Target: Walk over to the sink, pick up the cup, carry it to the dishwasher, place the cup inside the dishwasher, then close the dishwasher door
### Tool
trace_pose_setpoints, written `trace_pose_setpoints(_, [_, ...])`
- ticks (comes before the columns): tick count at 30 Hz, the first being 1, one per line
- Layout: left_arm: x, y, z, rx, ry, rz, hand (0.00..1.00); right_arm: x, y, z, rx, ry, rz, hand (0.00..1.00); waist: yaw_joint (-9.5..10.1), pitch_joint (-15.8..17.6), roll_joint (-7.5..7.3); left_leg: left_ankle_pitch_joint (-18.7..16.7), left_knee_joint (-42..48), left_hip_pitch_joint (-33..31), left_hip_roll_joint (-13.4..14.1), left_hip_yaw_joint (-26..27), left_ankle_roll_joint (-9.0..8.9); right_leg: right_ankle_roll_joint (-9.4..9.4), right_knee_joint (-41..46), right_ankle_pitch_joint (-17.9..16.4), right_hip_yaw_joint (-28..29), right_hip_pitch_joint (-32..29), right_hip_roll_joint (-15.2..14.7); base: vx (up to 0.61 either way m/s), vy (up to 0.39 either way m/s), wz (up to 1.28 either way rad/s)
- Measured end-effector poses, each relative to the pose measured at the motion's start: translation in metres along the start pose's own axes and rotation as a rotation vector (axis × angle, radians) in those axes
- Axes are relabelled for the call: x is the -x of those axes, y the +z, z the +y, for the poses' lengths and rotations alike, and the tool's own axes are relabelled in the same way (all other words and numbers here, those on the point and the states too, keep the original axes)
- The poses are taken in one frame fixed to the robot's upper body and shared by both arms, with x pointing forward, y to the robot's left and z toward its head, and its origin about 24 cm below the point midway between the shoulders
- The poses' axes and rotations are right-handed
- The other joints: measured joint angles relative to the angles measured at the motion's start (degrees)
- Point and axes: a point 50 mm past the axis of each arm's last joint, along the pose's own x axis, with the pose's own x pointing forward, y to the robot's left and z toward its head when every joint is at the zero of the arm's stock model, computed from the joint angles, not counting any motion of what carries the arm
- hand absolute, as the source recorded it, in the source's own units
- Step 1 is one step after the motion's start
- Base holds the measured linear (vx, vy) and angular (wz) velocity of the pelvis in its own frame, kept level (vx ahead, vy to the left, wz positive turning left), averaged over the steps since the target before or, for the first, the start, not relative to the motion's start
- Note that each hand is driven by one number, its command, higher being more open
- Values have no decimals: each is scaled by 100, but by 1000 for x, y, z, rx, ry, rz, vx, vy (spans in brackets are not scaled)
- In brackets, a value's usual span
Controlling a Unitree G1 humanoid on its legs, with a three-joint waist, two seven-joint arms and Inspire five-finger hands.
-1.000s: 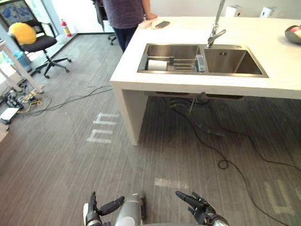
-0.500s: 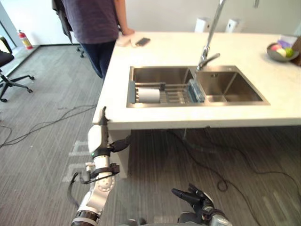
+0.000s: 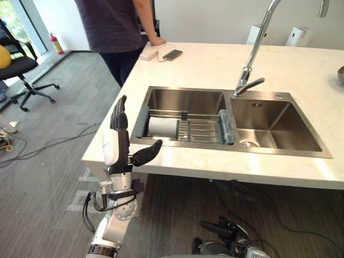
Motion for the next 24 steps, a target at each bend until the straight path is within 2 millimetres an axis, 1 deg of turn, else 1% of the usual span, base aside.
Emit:
trace_pose_setpoints(1, [-1, 1, 0, 2, -4, -8, 100, 0, -1, -2, -3, -8, 7, 100, 0, -1, 0, -68, 34, -39, 44, 170, 42, -20, -119, 6, -46, 161, -4, 233, -120, 29])
trace_pose_setpoints(2, [-3, 5, 2, 10, -10, -39, 100, 1, -5, -6, -14, -24, 26, 100, 22, -20, -28, -107, -400, -3, 35, 486, 108, 12, -281, 75, -98, 363, -28, 159, -64, 21])
trace_pose_setpoints(3, [-3, 7, 3, 17, -11, -55, 100, 1, -7, -8, -16, -33, 33, 100, 46, -64, 19, -35, -804, 36, 16, 612, 153, 30, -344, 75, -113, 421, -20, 248, -48, 19])
trace_pose_setpoints(4, [-7, 13, 3, 30, -17, -88, 100, 2, -8, -14, -31, -48, 38, 100, 70, -125, 213, 387, -1610, 78, -6, 700, 202, 78, -352, 47, -150, 439, 57, 203, 10, 4])
trace_pose_setpoints(5, [-9, 14, 4, 28, -37, -110, 100, 1, -6, -16, -44, -58, 41, 100, 99, -170, 320, 456, -2057, 299, -85, 715, 4, 110, -338, 35, -85, 457, 54, 246, 60, 0])
trace_pose_setpoints(6, [-10, 15, 4, 22, -54, -121, 100, 0, -6, -14, -51, -54, 41, 100, 96, -164, 309, 541, -2274, 388, -150, 746, 2, 133, -340, 35, -65, 458, 14, 212, 77, -7])
trace_pose_setpoints(8, [-17, 16, -2, -16, -163, -150, 100, -1, -4, -13, -63, -52, 26, 100, 59, -157, 297, 869, -3048, 688, -381, 857, 38, 214, -358, -3, -35, 392, -126, 155, 84, -2])
trace_pose_setpoints(9, [-17, 16, -4, -27, -196, -156, 100, -1, -4, -13, -64, -52, 25, 100, 27, -158, 298, 937, -3197, 745, -417, 864, 49, 224, -380, -6, -36, 396, -143, 89, 67, 2])
trace_pose_setpoints(10, [-18, 16, -8, -51, -267, -161, 100, -1, -4, -13, -64, -50, 21, 100, -29, -159, 299, 1025, -3410, 840, -463, 870, 60, 248, -427, -4, -41, 418, -159, 79, 52, 1])
trace_pose_setpoints(11, [-19, 16, -14, -69, -331, -163, 100, -1, -4, -12, -64, -46, 19, 100, -60, -157, 296, 1066, -3527, 893, -482, 891, 61, 262, -445, 1, -34, 421, -160, 70, 45, 0])
trace_pose_setpoints(12, [-18, 15, -16, -76, -358, -161, 100, -2, -3, -11, -62, -43, 18, 100, -80, -156, 294, 1069, -3551, 905, -484, 897, 61, 265, -453, 2, -32, 424, -159, 46, 31, -5])
trace_pose_setpoints(14, [-16, 10, -23, -106, -442, -141, 100, -3, -2, -9, -50, -32, 19, 100, -153, -156, 290, 1069, -3591, 953, -487, 925, 60, 276, -479, 9, -10, 455, -153, 24, 15, -6])
trace_pose_setpoints(16, [-15, 5, -29, -147, -534, -121, 100, -3, -4, -8, -54, -29, 40, 100, -176, -160, 282, 1090, -3674, 1044, -496, 984, 48, 297, -525, 23, 50, 501, -126, -10, 0, -10])
trace_pose_setpoints(21, [-14, -1, -34, -200, -655, -111, 100, -4, -6, -7, -53, -29, 72, 100, -187, -179, 250, 1143, -3735, 1071, -500, 1044, 43, 347, -617, 118, 128, 503, -97, -49, -4, -8])
trace_pose_setpoints(24, [-23, -5, -33, -233, -685, -95, 100, -5, -6, -6, -46, -30, 86, 100, -190, -196, 224, 1202, -3797, 1081, -515, 1150, 63, 329, -764, 255, 219, 506, -84, -68, 14, -17])
